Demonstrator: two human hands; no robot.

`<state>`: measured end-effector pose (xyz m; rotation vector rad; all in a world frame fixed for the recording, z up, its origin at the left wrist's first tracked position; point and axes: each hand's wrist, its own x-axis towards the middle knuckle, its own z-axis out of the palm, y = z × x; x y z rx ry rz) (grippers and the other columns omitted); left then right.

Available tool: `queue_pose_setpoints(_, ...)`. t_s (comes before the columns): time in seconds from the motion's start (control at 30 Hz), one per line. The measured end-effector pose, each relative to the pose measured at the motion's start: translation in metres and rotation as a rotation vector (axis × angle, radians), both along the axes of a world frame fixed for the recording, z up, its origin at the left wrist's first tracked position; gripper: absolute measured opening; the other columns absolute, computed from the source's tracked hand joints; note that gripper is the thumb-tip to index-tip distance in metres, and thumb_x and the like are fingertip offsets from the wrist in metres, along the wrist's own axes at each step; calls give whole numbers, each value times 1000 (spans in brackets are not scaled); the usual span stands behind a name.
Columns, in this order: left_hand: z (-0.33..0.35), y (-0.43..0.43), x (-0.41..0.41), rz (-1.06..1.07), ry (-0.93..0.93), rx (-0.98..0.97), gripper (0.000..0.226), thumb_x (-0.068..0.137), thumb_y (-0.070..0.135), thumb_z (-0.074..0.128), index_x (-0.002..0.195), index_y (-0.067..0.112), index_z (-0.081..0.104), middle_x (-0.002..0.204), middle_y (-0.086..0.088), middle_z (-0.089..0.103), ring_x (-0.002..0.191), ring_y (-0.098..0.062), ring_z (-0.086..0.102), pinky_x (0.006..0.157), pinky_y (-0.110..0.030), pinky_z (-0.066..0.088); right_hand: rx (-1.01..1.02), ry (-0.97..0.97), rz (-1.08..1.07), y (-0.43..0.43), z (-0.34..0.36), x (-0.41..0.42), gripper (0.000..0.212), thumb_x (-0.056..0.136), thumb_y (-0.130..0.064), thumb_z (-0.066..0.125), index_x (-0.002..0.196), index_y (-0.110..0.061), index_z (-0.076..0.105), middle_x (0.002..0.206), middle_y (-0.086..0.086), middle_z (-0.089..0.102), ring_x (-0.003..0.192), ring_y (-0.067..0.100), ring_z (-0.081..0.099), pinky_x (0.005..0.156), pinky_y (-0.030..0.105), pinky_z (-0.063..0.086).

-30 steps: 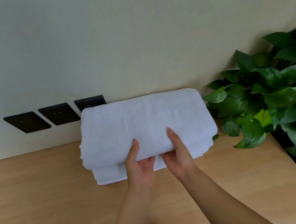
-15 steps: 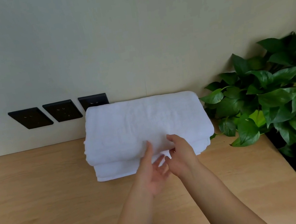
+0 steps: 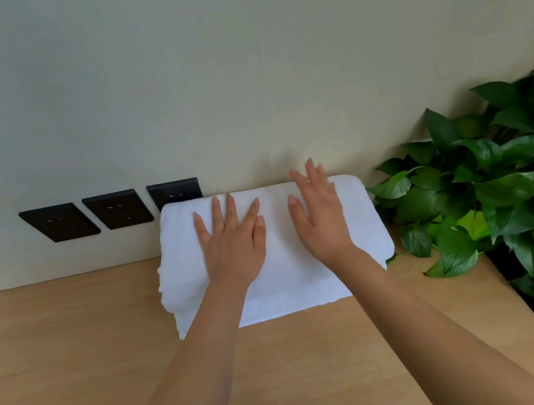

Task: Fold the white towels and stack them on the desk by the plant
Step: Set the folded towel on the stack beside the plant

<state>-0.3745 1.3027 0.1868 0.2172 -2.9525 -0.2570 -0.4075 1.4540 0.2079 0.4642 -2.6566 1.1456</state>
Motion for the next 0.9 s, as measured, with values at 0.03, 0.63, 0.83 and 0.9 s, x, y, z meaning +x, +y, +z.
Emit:
queue_pose_setpoints(0.03, -4, 0, 0, 12, -8, -32, 66, 89, 52, -9, 148, 44, 20, 161, -1, 11, 148, -21, -3, 115, -53, -12, 119, -4, 32, -4, -10, -7, 50, 102, -34, 28, 150, -20, 28, 160, 5, 11, 148, 19, 1, 119, 38, -1)
queue_pose_setpoints(0.63, -19, 4, -6, 52, -19, -101, 65, 90, 48, -9, 151, 38, 15, 161, -2, 11, 148, -21, -1, 115, -51, -13, 654, -97, -6, 10, -36, -24, 58, 98, -55, 14, 152, -34, 17, 161, -1, 7, 148, 16, -3, 120, 38, -6)
queue_pose_setpoints(0.83, -19, 5, -5, 51, 5, -112, 64, 92, 47, -6, 150, 37, 18, 160, -3, 14, 148, -23, 2, 115, -51, -12, 638, -165, -125, 42, -36, -34, 57, 100, -49, 13, 153, -28, 14, 161, 3, 8, 148, 17, -2, 120, 38, -5)
queue_pose_setpoints(0.9, -20, 6, -5, 55, 0, -119, 62, 93, 47, -4, 150, 37, 18, 160, -3, 14, 148, -23, 1, 115, -51, -12, 617, -156, -137, 43, -40, -33, 57, 100, -49, 14, 153, -28, 15, 161, 3, 9, 148, 17, -2, 120, 37, -5)
